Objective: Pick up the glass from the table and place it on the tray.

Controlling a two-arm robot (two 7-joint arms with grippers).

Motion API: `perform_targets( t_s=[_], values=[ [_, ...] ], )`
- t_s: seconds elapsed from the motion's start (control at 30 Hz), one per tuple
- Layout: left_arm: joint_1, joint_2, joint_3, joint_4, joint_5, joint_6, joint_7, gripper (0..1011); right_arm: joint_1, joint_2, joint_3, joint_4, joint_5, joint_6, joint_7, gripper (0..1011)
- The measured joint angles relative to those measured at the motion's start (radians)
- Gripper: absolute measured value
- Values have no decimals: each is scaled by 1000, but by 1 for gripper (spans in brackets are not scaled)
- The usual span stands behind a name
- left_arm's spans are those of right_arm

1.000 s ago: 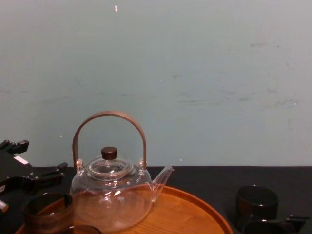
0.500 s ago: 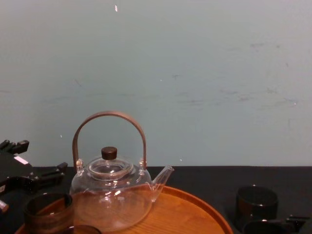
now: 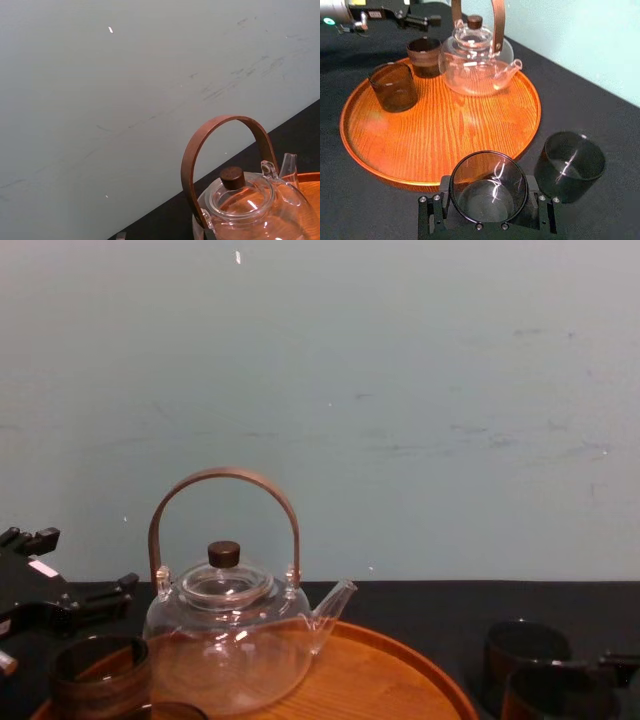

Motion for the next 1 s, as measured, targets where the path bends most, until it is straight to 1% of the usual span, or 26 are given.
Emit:
perform_targets(
  t_s=[0.33, 0.53, 0.67, 0.77, 0.97, 1.0],
  values=[
    [0, 0, 0, 0, 0, 0, 0, 1001, -2, 47, 26, -73, 27, -3, 8, 902],
    [0, 0, 0, 0, 0, 0, 0, 1001, 14, 62, 21, -100, 29, -17, 27, 902],
    [0, 0, 0, 0, 0, 0, 0, 1001, 29, 61, 10, -103, 28, -23, 37, 902],
    [0, 0, 0, 0, 0, 0, 0, 1001, 51, 51, -7, -98, 23, -29, 48, 902],
    [0, 0, 0, 0, 0, 0, 0, 1001, 100, 19, -50, -75, 4, -41, 73, 902],
    [0, 0, 0, 0, 0, 0, 0, 1001, 111, 9, -60, -67, 0, -44, 80, 902]
  ],
)
